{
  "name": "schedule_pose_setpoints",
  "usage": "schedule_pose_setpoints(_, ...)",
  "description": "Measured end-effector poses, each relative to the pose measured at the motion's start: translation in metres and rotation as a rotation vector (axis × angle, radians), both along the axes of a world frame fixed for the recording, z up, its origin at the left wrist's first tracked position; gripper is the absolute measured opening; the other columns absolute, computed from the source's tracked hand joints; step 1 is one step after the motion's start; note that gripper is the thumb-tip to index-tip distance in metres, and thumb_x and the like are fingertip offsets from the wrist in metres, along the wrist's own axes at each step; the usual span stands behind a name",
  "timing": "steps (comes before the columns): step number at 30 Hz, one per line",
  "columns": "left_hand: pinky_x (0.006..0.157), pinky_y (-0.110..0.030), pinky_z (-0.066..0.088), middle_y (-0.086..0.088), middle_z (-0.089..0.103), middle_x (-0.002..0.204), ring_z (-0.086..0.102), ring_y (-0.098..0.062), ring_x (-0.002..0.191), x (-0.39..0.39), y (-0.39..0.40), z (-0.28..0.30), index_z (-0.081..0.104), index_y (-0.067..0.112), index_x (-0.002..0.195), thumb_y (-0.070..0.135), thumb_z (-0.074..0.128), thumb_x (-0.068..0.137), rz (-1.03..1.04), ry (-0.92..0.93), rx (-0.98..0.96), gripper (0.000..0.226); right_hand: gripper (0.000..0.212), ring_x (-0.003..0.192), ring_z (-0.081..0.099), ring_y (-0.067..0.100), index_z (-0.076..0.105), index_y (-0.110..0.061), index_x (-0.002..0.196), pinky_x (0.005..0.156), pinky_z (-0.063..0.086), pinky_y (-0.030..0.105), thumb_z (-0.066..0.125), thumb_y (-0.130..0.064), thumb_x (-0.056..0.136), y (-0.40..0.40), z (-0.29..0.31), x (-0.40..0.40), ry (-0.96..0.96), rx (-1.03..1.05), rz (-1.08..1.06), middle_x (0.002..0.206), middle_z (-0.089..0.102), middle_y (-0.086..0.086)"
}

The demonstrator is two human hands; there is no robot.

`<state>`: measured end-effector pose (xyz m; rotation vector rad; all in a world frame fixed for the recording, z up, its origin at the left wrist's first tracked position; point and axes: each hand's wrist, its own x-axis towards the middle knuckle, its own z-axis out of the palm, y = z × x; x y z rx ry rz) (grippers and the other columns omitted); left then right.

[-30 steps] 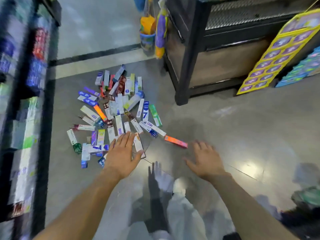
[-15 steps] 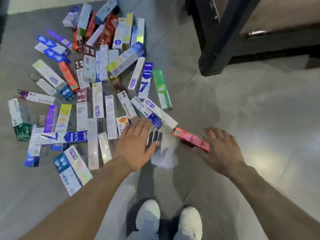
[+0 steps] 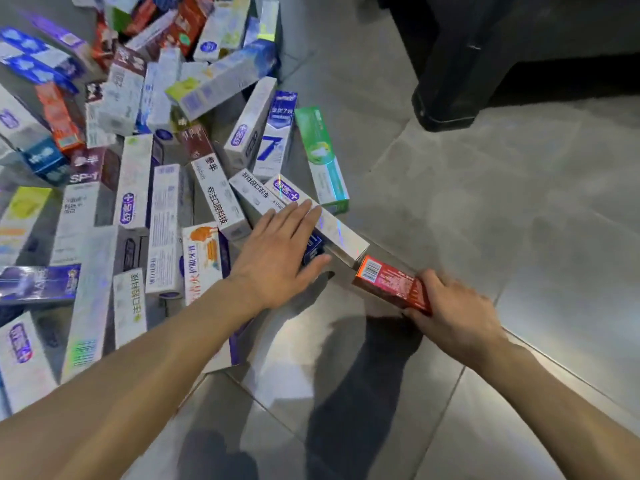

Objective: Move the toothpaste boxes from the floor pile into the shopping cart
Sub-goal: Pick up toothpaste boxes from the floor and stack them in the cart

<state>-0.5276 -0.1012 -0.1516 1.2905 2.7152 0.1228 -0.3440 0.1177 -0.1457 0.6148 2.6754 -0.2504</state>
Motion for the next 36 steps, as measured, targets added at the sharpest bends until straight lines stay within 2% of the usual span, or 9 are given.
schedule_pose_setpoints(5, 0.125, -0.043, 0.014, -0.005, 0.027, 0.164, 0.023, -0.022, 0.151, 0.003, 0.003, 0.016, 0.019, 0.016, 0.159, 0.068, 0.013, 0.091, 0.043, -0.048, -0.015, 0.086, 0.047, 0.107, 0.062, 0.026, 0.049, -0.025, 0.124, 0.080, 0.048, 0.037, 0.060, -0.057, 0.091, 0.006, 0.007, 0.010, 0.009, -0.207, -0.127, 0.117, 0.064, 0.000)
schedule_pose_setpoints(9, 0.115, -0.043, 0.033, -0.010, 0.052, 0.144, 0.047, -0.028, 0.133, 0.012, 0.017, 0.016, 0.037, 0.015, 0.150, 0.056, 0.041, 0.099, 0.140, -0.065, 0.066, 0.066, 0.032, 0.084, 0.069, 0.022, 0.061, -0.015, 0.115, 0.078, 0.055, 0.038, 0.072, -0.032, 0.090, 0.000, 0.018, 0.026, 0.289, -0.861, -0.612, 0.102, 0.073, 0.008)
schedule_pose_setpoints(11, 0.103, -0.043, 0.041, -0.015, 0.059, 0.130, 0.053, -0.033, 0.121, 0.013, 0.033, 0.015, 0.045, 0.013, 0.140, 0.054, 0.042, 0.100, 0.263, -0.096, 0.070, 0.058, 0.043, 0.076, 0.069, 0.027, 0.060, -0.007, 0.118, 0.070, 0.057, 0.039, 0.072, -0.030, 0.084, -0.004, 0.022, 0.028, 0.382, -1.191, -0.859, 0.097, 0.073, 0.017)
schedule_pose_setpoints(13, 0.097, -0.044, 0.044, -0.018, 0.058, 0.125, 0.052, -0.035, 0.117, 0.012, 0.049, 0.017, 0.048, 0.012, 0.134, 0.057, 0.038, 0.099, 0.358, -0.087, 0.014, 0.057, 0.054, 0.073, 0.066, 0.031, 0.057, -0.001, 0.120, 0.068, 0.057, 0.039, 0.071, -0.033, 0.079, 0.000, 0.024, 0.028, 0.446, -1.316, -0.963, 0.094, 0.069, 0.022)
schedule_pose_setpoints(17, 0.099, -0.047, 0.039, -0.019, 0.048, 0.135, 0.042, -0.037, 0.127, 0.004, 0.073, 0.017, 0.052, 0.013, 0.133, 0.068, 0.031, 0.096, 0.424, -0.056, -0.136, 0.069, 0.049, 0.083, 0.066, 0.033, 0.056, -0.004, 0.122, 0.081, 0.057, 0.047, 0.071, -0.031, 0.084, 0.006, 0.028, 0.027, 0.525, -1.312, -1.039, 0.099, 0.070, 0.024)
schedule_pose_setpoints(22, 0.110, -0.050, 0.032, -0.021, 0.043, 0.137, 0.037, -0.040, 0.128, 0.017, 0.082, 0.002, 0.049, 0.008, 0.135, 0.065, 0.036, 0.095, 0.422, -0.029, -0.115, 0.070, 0.041, 0.084, 0.067, 0.031, 0.057, -0.009, 0.120, 0.086, 0.056, 0.051, 0.069, -0.031, 0.088, 0.001, 0.019, 0.032, 0.537, -1.303, -1.066, 0.097, 0.071, 0.018)
schedule_pose_setpoints(26, 0.114, -0.048, 0.029, -0.020, 0.042, 0.138, 0.035, -0.039, 0.132, 0.038, 0.072, -0.003, 0.043, 0.006, 0.140, 0.060, 0.041, 0.094, 0.263, 0.010, -0.084, 0.071, 0.038, 0.088, 0.074, 0.028, 0.059, -0.017, 0.119, 0.077, 0.060, 0.041, 0.068, -0.037, 0.089, 0.000, 0.017, 0.032, 0.497, -1.258, -0.993, 0.104, 0.075, 0.010)
schedule_pose_setpoints(32, 0.119, -0.044, 0.026, -0.019, 0.036, 0.148, 0.026, -0.036, 0.143, 0.084, 0.039, -0.002, 0.040, 0.006, 0.145, 0.046, 0.055, 0.093, 0.133, -0.114, 0.037, 0.067, 0.031, 0.090, 0.074, 0.028, 0.059, -0.018, 0.118, 0.076, 0.061, 0.038, 0.066, -0.035, 0.092, -0.007, 0.018, 0.027, 0.528, -1.270, -0.992, 0.105, 0.075, 0.010)
schedule_pose_setpoints(36, 0.108, -0.039, 0.039, -0.012, 0.043, 0.137, 0.041, -0.028, 0.129, 0.105, 0.027, -0.003, 0.048, 0.007, 0.136, 0.035, 0.070, 0.087, 0.252, -0.233, 0.281, 0.060, 0.033, 0.092, 0.074, 0.027, 0.056, -0.020, 0.118, 0.078, 0.060, 0.039, 0.066, -0.038, 0.092, -0.015, 0.014, 0.026, 0.496, -1.249, -0.991, 0.106, 0.075, 0.008)
